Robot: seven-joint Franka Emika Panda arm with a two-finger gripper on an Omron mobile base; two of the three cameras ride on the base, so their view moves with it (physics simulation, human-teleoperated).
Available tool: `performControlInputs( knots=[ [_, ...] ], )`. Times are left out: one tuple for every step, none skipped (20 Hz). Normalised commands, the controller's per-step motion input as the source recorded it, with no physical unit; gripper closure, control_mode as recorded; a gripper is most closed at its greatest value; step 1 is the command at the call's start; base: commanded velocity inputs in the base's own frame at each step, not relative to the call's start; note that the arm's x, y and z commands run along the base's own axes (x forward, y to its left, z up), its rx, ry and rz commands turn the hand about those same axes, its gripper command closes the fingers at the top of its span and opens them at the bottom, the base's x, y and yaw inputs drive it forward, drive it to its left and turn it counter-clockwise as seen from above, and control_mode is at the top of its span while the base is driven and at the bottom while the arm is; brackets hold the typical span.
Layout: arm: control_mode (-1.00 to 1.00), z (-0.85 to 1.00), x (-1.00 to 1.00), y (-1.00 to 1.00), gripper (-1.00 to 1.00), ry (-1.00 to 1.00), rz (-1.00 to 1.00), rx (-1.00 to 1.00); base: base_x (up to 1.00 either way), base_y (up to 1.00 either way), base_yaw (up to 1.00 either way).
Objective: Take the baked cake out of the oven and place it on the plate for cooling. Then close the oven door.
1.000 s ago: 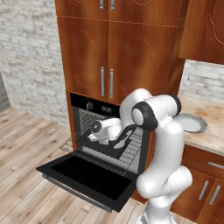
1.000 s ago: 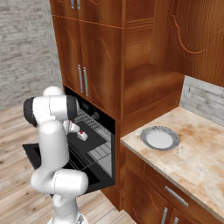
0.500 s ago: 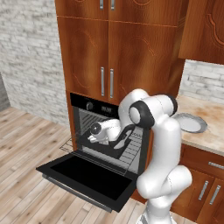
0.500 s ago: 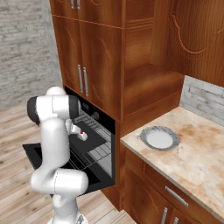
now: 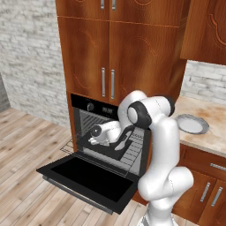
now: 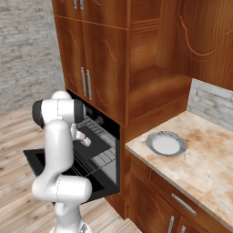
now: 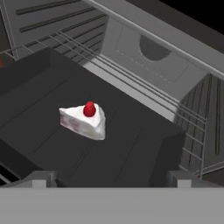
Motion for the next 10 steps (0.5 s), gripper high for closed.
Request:
performControlInputs(
  knots=[
    [-1.00,-0.19,0.13,0.00,-1.00,0.00,0.00,0.00,0.00,0.00,0.00],
    [-1.00,-0.19,0.13,0.00,-1.00,0.00,0.00,0.00,0.00,0.00,0.00],
    [-1.00,-0.18,0.13,0.00,-1.00,0.00,0.00,0.00,0.00,0.00,0.00],
    [-1.00,-0.17,0.13,0.00,-1.00,0.00,0.00,0.00,0.00,0.00,0.00],
    [-1.00,-0.16,0.14,-0.01,-1.00,0.00,0.00,0.00,0.00,0.00,0.00],
    [-1.00,-0.14,0.13,-0.01,-1.00,0.00,0.00,0.00,0.00,0.00,0.00],
    [-1.00,-0.12,0.13,-0.04,-1.00,0.00,0.00,0.00,0.00,0.00,0.00],
    [-1.00,-0.10,0.12,-0.04,-1.00,0.00,0.00,0.00,0.00,0.00,0.00],
    [-1.00,-0.10,0.09,-0.05,-1.00,0.00,0.00,0.00,0.00,0.00,0.00],
    [-1.00,-0.10,0.07,-0.06,-1.00,0.00,0.00,0.00,0.00,0.00,0.00]
  ],
)
